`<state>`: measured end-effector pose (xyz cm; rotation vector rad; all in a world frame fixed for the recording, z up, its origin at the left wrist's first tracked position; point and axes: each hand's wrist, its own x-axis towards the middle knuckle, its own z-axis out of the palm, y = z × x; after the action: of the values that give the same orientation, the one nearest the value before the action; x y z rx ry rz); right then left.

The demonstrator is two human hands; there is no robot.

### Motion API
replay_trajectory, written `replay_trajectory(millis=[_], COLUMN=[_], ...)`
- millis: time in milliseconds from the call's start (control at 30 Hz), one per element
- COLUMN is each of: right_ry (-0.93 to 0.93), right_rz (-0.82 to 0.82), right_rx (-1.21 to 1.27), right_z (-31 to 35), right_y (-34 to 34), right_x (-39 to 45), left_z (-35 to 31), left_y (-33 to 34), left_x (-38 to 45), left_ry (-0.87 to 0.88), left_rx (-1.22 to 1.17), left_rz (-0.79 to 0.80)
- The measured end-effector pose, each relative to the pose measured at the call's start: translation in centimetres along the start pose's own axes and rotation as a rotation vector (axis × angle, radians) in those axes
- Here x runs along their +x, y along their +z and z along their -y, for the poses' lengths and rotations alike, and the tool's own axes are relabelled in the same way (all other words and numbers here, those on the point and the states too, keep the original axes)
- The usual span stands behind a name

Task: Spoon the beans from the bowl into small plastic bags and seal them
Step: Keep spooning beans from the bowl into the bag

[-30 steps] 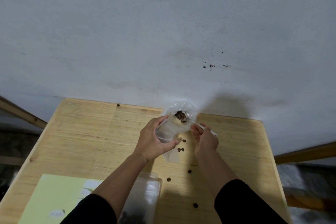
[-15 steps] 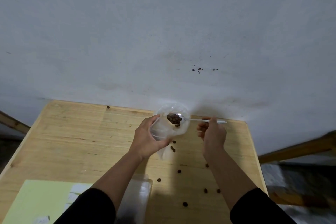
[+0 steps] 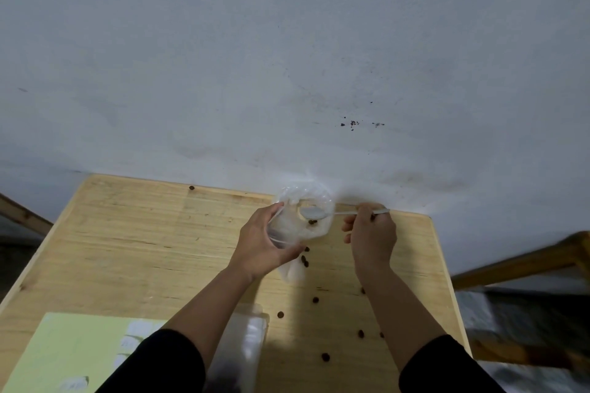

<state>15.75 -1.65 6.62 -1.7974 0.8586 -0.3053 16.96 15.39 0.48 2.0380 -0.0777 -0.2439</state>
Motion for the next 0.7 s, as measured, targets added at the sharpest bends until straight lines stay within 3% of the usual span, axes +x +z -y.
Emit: replay_trajectory(millis=[200,400,700], right_ry=[-0.067,-0.196,-0.075], right_rz=[0.097,0.060,-0.074], right_rx=[-0.081,-0.201,0.054], right_z=[-1.0,-2.6,-4.6], right_y=[0.6,1.1,2.9], right_x=[-0.5,-0.2,-1.2], left_z=[0.3,-0.1,-0.3], left_y=[0.0,0.0,0.1], left_x=[-0.2,-0.4,-0.6], left_ry=[0.002,0.036,0.087], left_rx=[-0.017,-0.032,-0.034], left_rz=[0.010,0.016,0.029])
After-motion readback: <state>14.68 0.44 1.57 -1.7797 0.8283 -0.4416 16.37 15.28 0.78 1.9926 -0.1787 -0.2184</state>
